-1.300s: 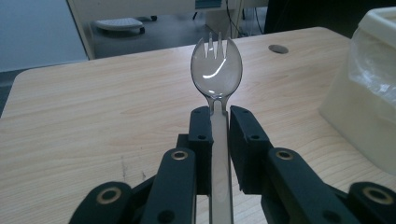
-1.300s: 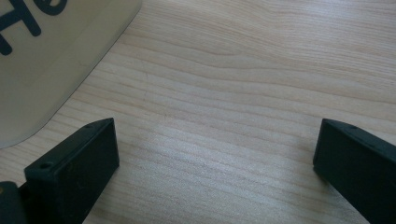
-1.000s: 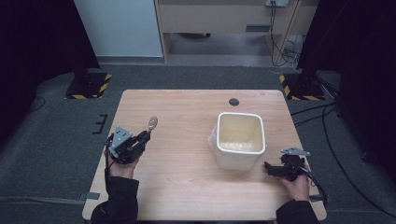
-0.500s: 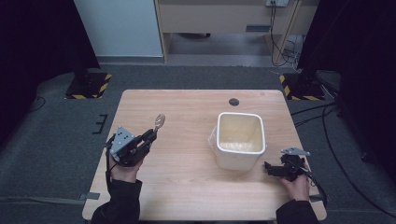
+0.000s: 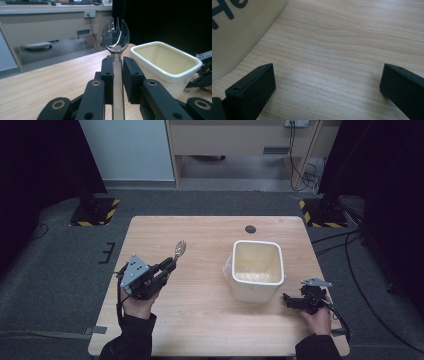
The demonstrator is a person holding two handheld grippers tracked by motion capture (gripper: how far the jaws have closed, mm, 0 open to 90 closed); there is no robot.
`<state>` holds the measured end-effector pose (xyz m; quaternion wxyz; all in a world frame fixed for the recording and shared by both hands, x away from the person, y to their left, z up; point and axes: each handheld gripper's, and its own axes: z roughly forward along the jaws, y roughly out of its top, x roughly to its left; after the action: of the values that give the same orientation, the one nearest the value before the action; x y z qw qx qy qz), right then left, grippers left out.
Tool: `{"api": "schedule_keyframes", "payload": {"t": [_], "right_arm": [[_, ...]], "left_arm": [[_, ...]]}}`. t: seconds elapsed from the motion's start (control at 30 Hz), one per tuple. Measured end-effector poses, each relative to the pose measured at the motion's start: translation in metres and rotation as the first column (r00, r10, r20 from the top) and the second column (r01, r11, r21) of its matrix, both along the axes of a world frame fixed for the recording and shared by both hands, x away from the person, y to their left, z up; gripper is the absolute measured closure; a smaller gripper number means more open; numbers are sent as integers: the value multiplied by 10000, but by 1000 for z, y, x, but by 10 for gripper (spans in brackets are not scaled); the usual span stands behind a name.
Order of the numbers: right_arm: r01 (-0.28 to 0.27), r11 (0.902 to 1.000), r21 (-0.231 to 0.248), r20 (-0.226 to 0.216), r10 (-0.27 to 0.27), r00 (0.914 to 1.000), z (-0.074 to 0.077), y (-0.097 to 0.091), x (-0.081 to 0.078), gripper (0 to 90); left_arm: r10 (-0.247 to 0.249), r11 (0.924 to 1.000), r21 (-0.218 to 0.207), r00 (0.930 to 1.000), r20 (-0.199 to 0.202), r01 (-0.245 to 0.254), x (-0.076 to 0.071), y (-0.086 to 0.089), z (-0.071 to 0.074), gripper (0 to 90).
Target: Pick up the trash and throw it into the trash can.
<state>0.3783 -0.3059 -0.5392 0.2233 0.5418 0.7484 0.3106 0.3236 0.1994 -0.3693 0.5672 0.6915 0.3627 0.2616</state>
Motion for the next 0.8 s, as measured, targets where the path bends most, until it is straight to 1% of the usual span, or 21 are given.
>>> {"api": "schedule_keyframes", "payload": {"t": [0.13,0.43,0.57,0.73,0.77,0.8], "right_arm": [[2,10000,-1,1,-2,10000,0,0,0,3],[1,10000,0,0,-1,10000,0,0,0,3],[0,10000,2,-1,0,10000,0,0,0,3],[-7,10000,-4,-4,7,10000,0,0,0,3],[2,10000,2,-3,-2,10000,0,0,0,3],[0,10000,1,0,0,10000,0,0,0,3]], "left_arm": [[-150,9999,-66,9996,228,151,-1,-5,7,783],[-412,9989,-211,9981,460,422,3,-16,16,783],[-555,9978,-321,9971,512,572,6,-26,19,783],[-767,9964,-315,9958,503,784,12,-41,20,783],[-767,9964,-315,9958,503,784,12,-41,20,783],[-861,9958,-274,9951,495,876,15,-47,20,783]]}}
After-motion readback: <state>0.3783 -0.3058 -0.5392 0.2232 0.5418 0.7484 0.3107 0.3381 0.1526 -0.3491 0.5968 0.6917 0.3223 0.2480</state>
